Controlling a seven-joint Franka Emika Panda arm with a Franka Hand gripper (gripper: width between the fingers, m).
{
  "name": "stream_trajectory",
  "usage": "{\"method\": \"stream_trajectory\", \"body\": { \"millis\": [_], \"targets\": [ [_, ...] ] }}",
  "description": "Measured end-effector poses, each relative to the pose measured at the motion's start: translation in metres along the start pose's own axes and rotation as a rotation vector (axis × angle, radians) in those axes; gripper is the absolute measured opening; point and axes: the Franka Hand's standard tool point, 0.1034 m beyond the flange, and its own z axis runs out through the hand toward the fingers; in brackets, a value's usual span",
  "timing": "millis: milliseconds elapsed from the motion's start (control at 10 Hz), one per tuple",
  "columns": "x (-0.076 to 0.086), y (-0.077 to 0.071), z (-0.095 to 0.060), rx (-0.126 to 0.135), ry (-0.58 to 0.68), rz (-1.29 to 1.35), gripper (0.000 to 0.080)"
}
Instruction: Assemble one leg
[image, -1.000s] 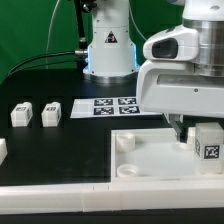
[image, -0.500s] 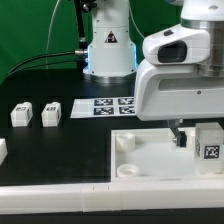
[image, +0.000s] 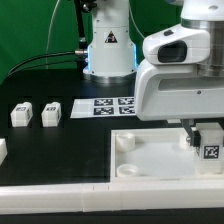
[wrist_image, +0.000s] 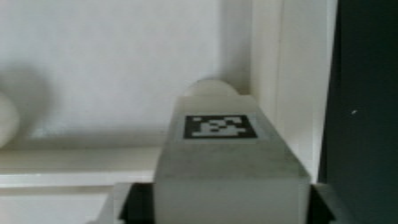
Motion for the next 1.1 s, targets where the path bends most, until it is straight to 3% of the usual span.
{"method": "stream_trajectory", "body": {
  "millis": [400,1100],
  "targets": [
    [0.0,-0.0002,0.0,0.001,0.0,0.053,0.0291],
    [0.0004,0.0025,-0.0003,0.015,0.008,0.814,0.0294]
  ]
}}
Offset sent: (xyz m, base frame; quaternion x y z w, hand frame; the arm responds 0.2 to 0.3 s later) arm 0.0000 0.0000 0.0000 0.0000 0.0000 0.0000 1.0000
